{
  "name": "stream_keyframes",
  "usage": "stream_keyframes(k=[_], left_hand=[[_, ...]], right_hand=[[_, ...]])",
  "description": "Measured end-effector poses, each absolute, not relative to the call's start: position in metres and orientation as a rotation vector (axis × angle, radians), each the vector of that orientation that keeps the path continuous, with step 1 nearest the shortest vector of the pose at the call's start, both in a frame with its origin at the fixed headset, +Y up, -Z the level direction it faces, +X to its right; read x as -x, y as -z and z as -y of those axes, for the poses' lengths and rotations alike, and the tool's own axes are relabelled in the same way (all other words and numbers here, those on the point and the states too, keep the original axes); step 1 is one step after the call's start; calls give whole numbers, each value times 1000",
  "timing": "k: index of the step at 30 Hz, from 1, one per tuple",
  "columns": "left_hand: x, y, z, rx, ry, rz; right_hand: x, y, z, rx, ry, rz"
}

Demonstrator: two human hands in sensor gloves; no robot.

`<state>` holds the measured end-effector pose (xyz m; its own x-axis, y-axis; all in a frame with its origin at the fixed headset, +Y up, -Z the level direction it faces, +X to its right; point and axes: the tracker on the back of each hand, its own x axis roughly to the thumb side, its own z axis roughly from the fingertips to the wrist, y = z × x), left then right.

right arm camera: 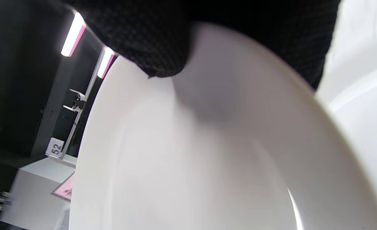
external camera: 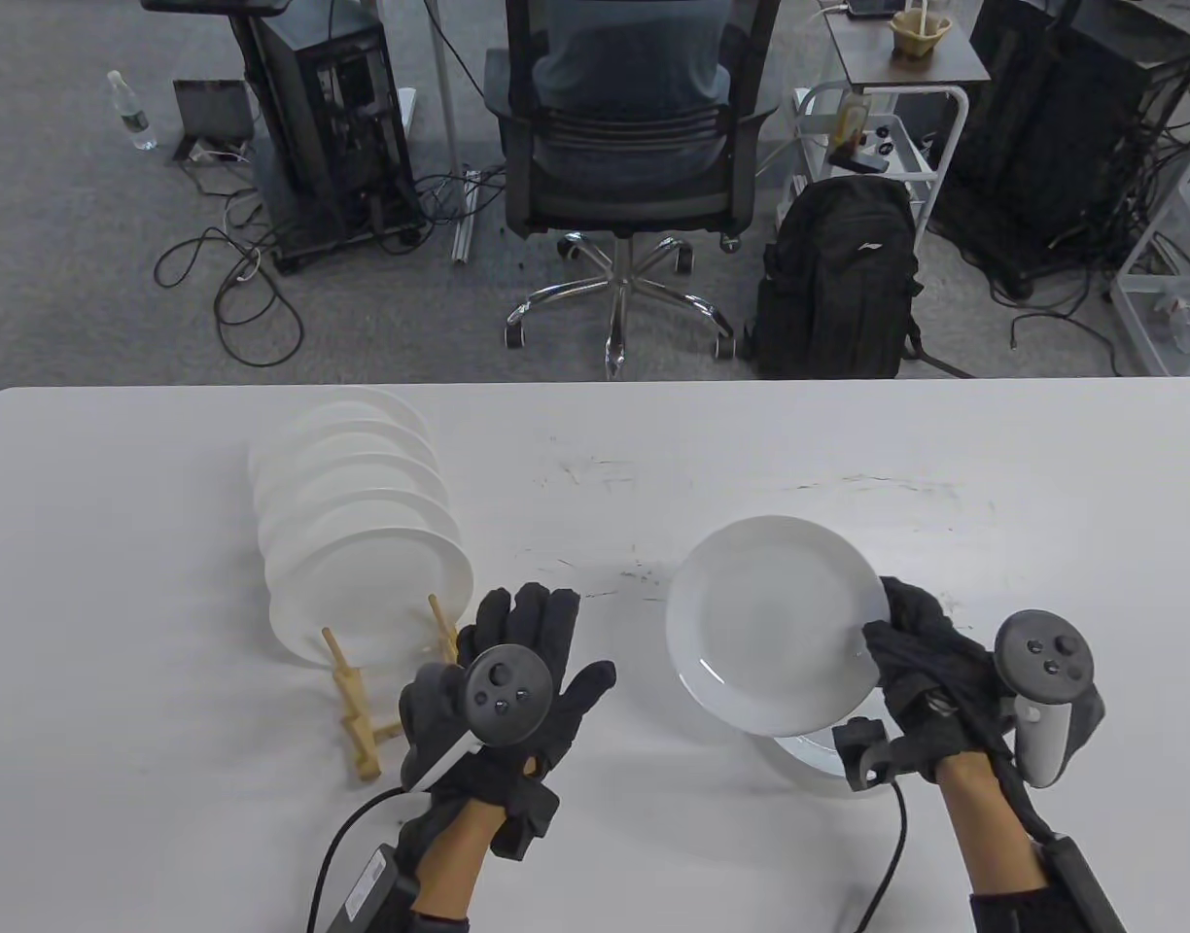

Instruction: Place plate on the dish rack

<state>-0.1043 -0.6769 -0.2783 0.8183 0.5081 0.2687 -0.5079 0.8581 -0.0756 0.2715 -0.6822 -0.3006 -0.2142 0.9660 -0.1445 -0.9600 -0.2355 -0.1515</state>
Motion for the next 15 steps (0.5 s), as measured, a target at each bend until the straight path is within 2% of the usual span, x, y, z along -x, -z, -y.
stream_keyframes(k=[3,7,10,11,15], left_hand=[[97,279,686,145,-783,348],[92,282,698,311,-1323,275],[100,284,702,294,-1556,178],[106,284,695,278,-1578,153],[136,284,651,-20,-1213,148]], right_hand=[[-249,300,698,203,-1578,-96],[-223,299,709,109,-1401,-181],[-218,299,702,12,-1558,-149],[-218,298,698,-15,-1624,-122],[-228,295,683,-105,-1890,82]])
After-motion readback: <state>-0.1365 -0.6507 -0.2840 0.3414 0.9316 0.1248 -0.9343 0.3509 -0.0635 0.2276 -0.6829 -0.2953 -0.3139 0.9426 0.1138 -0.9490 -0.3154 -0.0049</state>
